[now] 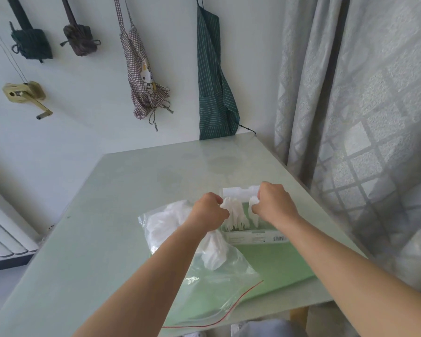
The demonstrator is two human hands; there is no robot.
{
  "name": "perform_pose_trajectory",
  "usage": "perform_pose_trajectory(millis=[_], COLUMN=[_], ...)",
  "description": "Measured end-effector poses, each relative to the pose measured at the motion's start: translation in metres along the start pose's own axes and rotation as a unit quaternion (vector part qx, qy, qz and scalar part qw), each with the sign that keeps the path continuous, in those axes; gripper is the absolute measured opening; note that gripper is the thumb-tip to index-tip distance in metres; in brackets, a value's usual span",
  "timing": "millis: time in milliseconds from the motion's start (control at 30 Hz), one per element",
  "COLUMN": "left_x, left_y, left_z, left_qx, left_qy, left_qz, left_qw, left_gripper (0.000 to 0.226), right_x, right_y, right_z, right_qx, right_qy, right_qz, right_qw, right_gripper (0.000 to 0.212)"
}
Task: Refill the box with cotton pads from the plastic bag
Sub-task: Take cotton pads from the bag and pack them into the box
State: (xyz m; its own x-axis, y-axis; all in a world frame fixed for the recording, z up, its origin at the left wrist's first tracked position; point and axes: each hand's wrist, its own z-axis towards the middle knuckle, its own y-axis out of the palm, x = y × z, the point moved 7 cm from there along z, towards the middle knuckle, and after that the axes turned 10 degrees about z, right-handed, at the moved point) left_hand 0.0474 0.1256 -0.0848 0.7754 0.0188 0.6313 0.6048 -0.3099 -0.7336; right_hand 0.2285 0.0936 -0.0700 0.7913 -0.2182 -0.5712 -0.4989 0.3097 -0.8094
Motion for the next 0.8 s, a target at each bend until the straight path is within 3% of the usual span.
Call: perform_pose_trajectory(millis=[267, 433, 633, 733, 800], left_x=[-0.012, -0.010, 0.006, -0.003, -0.019], left_y=[0.003, -0.004, -0.034, -0.048, -0.052], left_z=[0.009, 0.005, -0.042, -0.089, -0.117], left_qx=[-0.014, -0.009, 0.043, 0.070, 0.067], left_qy=[0.000, 0.020, 0.146, 0.214, 0.229], left_qz=[-0.064, -0.082, -0.073, -0.018, 0.012], left_qw=[0.998, 0.996, 0.986, 0.974, 0.971], left_gripper=[0.038, 0.035, 0.020, 0.003, 0.020], right_x=[0.008, 0.011, -0.009, -0.028, -0.045], right_y=[0.031, 0.016, -0.023, -0.030, -0.029], right_z=[0.006, 0.005, -0.023, -0.057, -0.086], right_qx=[-0.095, -0.077, -0.030, -0.074, -0.133], right_qy=[0.020, 0.037, -0.025, -0.050, -0.063], right_qz=[0.164, 0.182, 0.180, 0.247, 0.288], right_qw=[0.982, 0.980, 0.983, 0.965, 0.946], right_gripper=[0.030, 0.028, 0.020, 0.016, 0.016])
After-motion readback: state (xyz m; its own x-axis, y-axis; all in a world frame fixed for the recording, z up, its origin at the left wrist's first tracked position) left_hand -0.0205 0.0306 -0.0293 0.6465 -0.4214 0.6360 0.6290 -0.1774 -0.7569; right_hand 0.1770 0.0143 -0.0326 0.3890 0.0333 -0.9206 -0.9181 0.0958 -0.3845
